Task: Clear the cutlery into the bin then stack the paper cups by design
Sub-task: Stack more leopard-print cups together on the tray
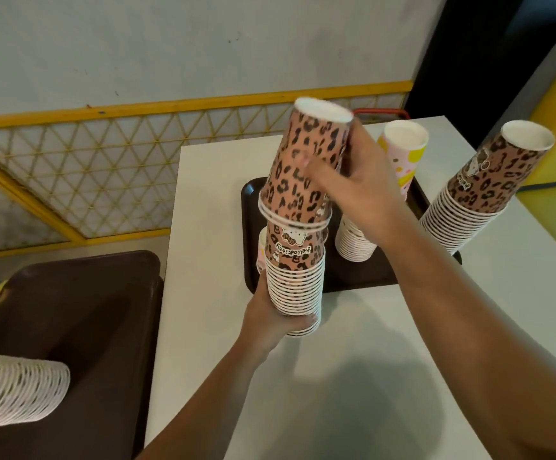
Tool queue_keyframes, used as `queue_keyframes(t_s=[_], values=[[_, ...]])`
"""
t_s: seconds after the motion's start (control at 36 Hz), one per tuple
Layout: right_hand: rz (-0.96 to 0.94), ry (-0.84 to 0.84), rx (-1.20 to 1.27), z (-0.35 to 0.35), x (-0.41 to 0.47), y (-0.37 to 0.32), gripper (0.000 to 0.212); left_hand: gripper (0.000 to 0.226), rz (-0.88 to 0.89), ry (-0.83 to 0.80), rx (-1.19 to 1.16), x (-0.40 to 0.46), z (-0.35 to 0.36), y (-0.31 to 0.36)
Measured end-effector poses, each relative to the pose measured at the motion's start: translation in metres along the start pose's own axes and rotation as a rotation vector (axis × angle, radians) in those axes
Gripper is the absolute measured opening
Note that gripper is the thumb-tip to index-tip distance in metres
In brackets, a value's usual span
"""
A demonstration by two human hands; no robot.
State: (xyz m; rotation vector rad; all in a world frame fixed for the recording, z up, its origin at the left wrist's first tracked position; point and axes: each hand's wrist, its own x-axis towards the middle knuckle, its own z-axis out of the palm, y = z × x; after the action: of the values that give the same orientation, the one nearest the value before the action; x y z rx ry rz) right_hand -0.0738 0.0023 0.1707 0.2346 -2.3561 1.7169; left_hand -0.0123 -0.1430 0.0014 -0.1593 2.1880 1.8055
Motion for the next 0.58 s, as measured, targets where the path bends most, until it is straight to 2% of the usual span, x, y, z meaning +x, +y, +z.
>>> queue_keyframes(t_s=[0.14,0.22,0.44,0.58], values=[[-0.069,0.244,0.118,-0.006,0.018,-0.011,0.072,0.112,-0.016,0.040,-0.013,-0.001,-0.003,-0.003],[-0.086,0.316,0.060,-0.006,0.030,0.000,0.067,0.109,-0.021,0.075,-0.004,-0.002,-0.007,-0.004],[0.012,0.202,-0.188,0.021,0.042,0.066,0.068,0.104,-0.012,0.102,0.024,-0.001,-0.013,-0.004],[0.082,0.151,-0.199,0.032,0.036,0.103,0.068,0.104,-0.010,0.091,-0.002,0.000,-0.013,-0.005]])
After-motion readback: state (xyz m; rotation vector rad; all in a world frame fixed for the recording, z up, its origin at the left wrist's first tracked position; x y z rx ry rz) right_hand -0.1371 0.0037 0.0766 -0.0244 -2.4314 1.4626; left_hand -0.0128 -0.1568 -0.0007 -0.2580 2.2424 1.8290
